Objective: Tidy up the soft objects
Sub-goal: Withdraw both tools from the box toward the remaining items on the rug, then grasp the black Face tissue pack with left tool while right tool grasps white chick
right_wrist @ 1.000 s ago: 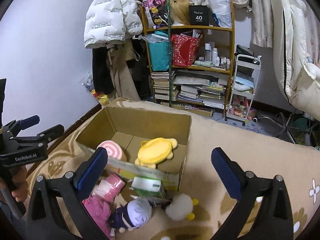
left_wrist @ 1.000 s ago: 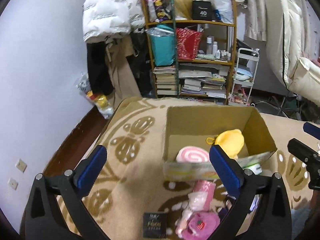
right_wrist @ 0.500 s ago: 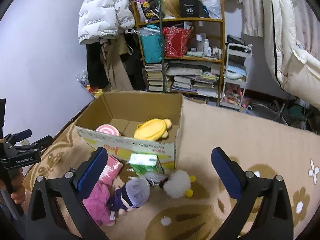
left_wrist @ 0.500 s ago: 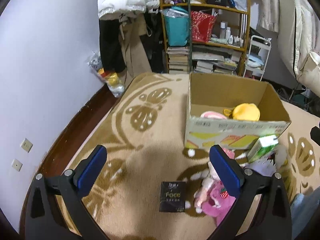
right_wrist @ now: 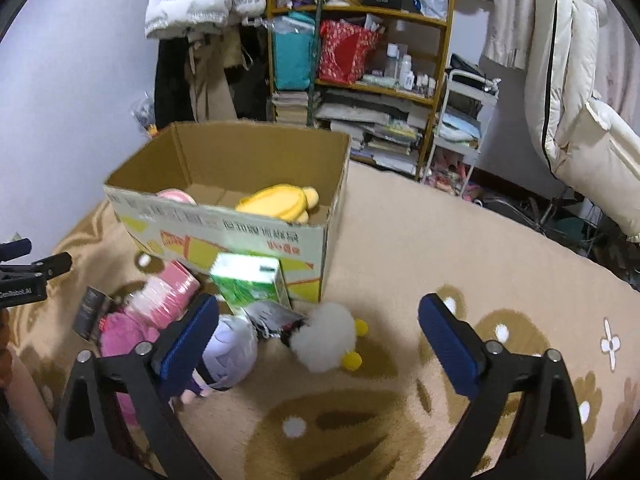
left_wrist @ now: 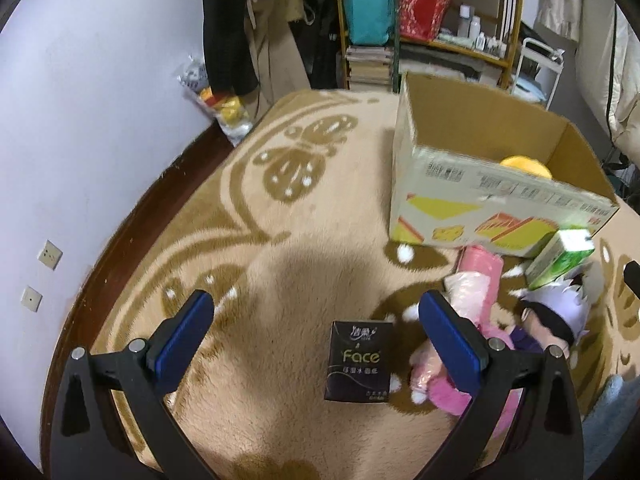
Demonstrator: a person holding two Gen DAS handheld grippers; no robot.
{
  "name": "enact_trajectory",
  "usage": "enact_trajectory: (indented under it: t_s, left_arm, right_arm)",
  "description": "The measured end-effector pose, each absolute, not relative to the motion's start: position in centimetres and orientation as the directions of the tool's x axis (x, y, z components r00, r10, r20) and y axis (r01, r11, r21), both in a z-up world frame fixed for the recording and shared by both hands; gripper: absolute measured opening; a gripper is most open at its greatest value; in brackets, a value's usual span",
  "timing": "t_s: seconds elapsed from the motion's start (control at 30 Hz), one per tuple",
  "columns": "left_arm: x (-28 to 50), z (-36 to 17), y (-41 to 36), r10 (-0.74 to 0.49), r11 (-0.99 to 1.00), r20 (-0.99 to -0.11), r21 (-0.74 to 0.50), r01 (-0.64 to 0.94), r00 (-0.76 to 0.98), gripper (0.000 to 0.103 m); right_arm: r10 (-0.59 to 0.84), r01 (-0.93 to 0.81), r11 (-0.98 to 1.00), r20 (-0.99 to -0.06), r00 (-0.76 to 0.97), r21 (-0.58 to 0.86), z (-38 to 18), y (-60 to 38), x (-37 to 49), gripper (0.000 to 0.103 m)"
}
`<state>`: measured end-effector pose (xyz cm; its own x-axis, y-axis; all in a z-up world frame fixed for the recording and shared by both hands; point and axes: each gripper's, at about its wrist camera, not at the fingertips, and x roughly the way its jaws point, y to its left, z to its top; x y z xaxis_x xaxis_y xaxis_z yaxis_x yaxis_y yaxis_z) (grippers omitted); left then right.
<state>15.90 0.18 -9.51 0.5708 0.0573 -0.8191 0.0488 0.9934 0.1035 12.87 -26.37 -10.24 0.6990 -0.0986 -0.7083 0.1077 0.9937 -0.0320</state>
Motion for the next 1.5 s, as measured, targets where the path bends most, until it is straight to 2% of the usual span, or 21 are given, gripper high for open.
enact_trajectory:
  t_s: [0.17, 0.23, 0.37, 0.9, 1.0, 1.17, 1.23, 1.3, 1.4, 1.5]
  left_arm:
    - [16.1, -10.5, 0.1, 0.062, 0.993, -0.837, 0.109, 0.054, 0.543, 0.101]
    - [16.2, -10.7, 0.0, 0.065, 0.992, -0.840, 0.111, 0.054, 0.539, 0.101]
    - [16.5, -11.2, 0.1, 0.062, 0.994, -0.852, 0.102, 0.048, 0.520, 0.101]
    - [17.7, -14.3, 0.3, 0.067, 0.994, -0.898, 0.096, 0.046, 0.435, 0.101]
    - [17.9, -14.8, 0.3, 0.073, 0.994, -0.907, 0.102, 0.049, 0.414, 0.101]
    - [17.9, -15.4, 0.0, 0.079, 0.991, -0.916, 0.114, 0.066, 0.394, 0.101]
    - [17.9, -15.5, -0.1, 0.087, 0.990, -0.916, 0.124, 0.068, 0.390, 0.101]
    - [17.8, -15.7, -0.1, 0.086, 0.990, -0.919, 0.122, 0.070, 0.384, 0.101]
    - [17.8, -15.9, -0.1, 0.089, 0.990, -0.923, 0.123, 0.068, 0.374, 0.101]
    - [17.8, -16.0, 0.0, 0.081, 0.992, -0.928, 0.111, 0.064, 0.363, 0.098]
  right_arm:
    - [-0.090, 0.129, 0.992, -0.746, 0.660, -0.006, -11.9, -27.1, 13.5, 0.098]
    - [-0.066, 0.134, 0.991, -0.762, 0.645, 0.028, -12.4, -27.7, 13.8, 0.091]
    - [-0.022, 0.157, 0.983, -0.781, 0.624, 0.098, -13.2, -28.6, 14.1, 0.091]
    - [-0.006, 0.194, 0.973, -0.833, 0.553, 0.122, -16.1, -29.6, 15.6, 0.090]
    - [-0.001, 0.208, 0.969, -0.841, 0.541, 0.133, -16.8, -30.0, 15.8, 0.084]
    - [0.009, 0.226, 0.963, -0.850, 0.527, 0.150, -17.6, -30.7, 16.2, 0.080]
    - [0.016, 0.228, 0.961, -0.854, 0.520, 0.157, -17.9, -30.7, 16.3, 0.073]
    - [0.033, 0.222, 0.960, -0.852, 0.522, 0.173, -18.1, -30.8, 16.4, 0.071]
    - [0.060, 0.203, 0.960, -0.850, 0.524, 0.193, -18.3, -30.6, 16.6, 0.058]
    - [0.076, 0.190, 0.961, -0.851, 0.519, 0.202, -18.6, -30.2, 16.8, 0.057]
